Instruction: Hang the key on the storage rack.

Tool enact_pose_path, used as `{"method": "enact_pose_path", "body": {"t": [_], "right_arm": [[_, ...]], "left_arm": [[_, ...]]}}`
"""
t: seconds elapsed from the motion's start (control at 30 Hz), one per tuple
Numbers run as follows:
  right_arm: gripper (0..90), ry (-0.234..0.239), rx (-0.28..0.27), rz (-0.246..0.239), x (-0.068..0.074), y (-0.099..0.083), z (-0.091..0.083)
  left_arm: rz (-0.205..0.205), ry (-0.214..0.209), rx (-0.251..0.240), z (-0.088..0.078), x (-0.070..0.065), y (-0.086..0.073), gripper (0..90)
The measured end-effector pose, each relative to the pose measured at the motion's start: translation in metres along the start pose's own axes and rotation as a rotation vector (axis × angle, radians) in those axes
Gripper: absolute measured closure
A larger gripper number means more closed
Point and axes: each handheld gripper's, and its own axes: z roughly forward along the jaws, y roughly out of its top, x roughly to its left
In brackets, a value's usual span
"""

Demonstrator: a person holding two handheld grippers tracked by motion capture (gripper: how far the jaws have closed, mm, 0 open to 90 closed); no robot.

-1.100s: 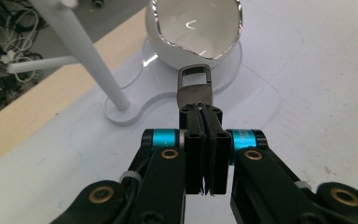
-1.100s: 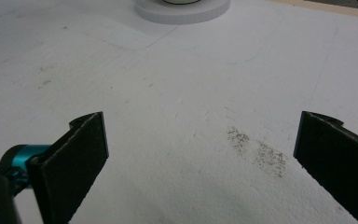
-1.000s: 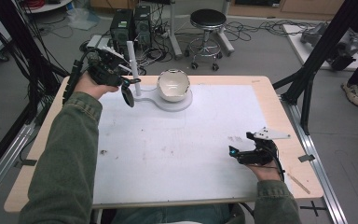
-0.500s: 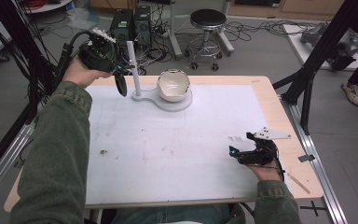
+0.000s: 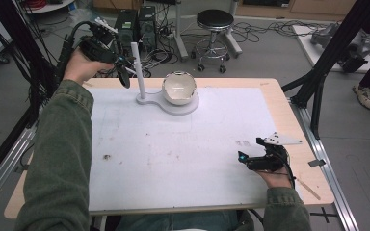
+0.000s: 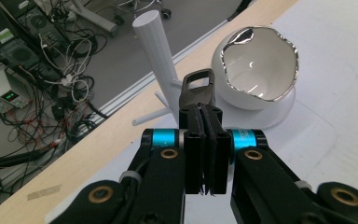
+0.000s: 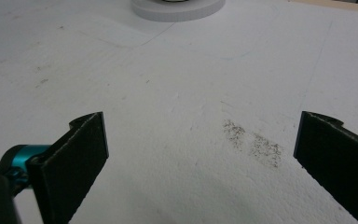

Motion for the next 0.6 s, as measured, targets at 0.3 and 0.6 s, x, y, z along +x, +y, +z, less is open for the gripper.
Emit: {"method": "enact_pose_path", "body": {"t": [0.3,0.6], "right_arm": [[1.9,-0.001,0.002,0.013,-0.003,-0.001,-0.001],[1.9,0.001,0.003,0.018,-0.003,-0.001,0.000]], "left_arm": [[-0.009,0.002,0.015,0.018,-0.002,-0.002,87.5],[0.019,0.013,0.058,0.028,-0.007,-0.009,87.4]]}}
